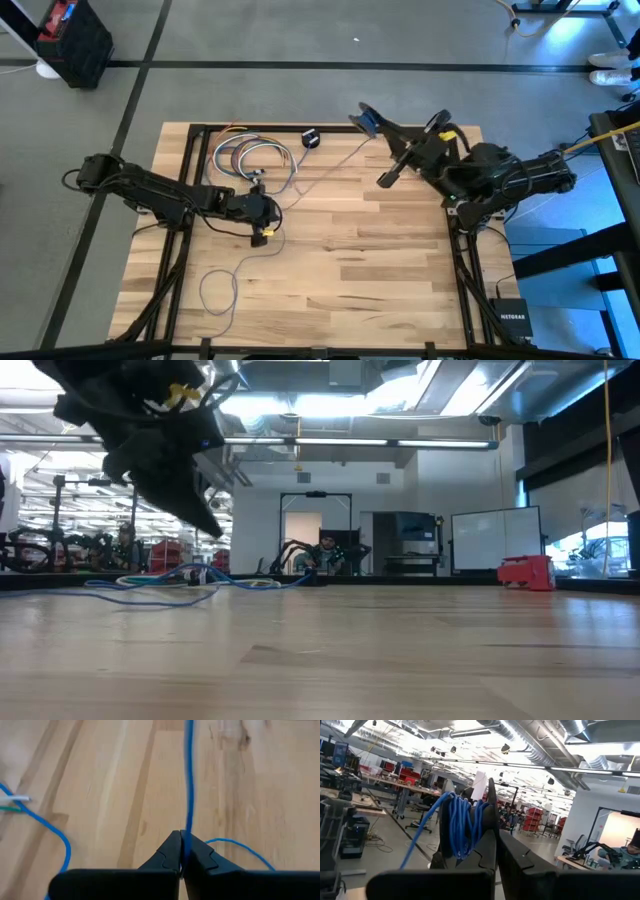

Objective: Coil cords
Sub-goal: Coil the blue wire onto the spool

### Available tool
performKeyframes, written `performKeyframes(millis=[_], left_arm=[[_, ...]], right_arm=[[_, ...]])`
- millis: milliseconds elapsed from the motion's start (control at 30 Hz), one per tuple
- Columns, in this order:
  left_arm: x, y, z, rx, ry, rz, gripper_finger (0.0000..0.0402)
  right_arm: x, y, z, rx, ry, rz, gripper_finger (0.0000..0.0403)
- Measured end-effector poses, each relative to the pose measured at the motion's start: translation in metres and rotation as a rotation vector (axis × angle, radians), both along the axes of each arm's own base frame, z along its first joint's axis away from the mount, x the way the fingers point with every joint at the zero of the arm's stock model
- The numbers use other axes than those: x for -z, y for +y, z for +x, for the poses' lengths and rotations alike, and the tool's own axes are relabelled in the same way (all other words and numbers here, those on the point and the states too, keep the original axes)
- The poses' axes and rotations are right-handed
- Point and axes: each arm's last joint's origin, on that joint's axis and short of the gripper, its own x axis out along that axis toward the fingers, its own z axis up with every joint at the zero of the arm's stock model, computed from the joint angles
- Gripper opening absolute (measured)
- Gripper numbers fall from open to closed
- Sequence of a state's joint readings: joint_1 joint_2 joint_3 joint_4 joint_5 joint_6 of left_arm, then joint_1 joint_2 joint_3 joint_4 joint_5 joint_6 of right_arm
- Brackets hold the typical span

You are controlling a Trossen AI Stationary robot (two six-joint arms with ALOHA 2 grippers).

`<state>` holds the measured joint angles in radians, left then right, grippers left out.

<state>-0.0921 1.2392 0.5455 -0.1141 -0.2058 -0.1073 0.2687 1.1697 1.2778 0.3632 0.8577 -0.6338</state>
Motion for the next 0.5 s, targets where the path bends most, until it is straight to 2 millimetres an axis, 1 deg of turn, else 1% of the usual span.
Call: performKeyframes(millis=[200,367,500], left_arm=[[0.020,0.001,-0.013,-0.037,0.063,-0.026,0.0000],[0.041,0.003,-0.030,-0.098,0.144,-0.066,0.0000],[0.049,0.004,-0.040,-0.161,0.210,-0.098,0.0000]], right_arm=[[-0.001,-0.001,-0.003,0.004,0.005,-0.001,0.0010],[0.002,-0.001,-0.002,0.030,0.042,0.002,0.0010],[0.002,-0.001,-0.002,0.031,0.046,0.001,0.0010]])
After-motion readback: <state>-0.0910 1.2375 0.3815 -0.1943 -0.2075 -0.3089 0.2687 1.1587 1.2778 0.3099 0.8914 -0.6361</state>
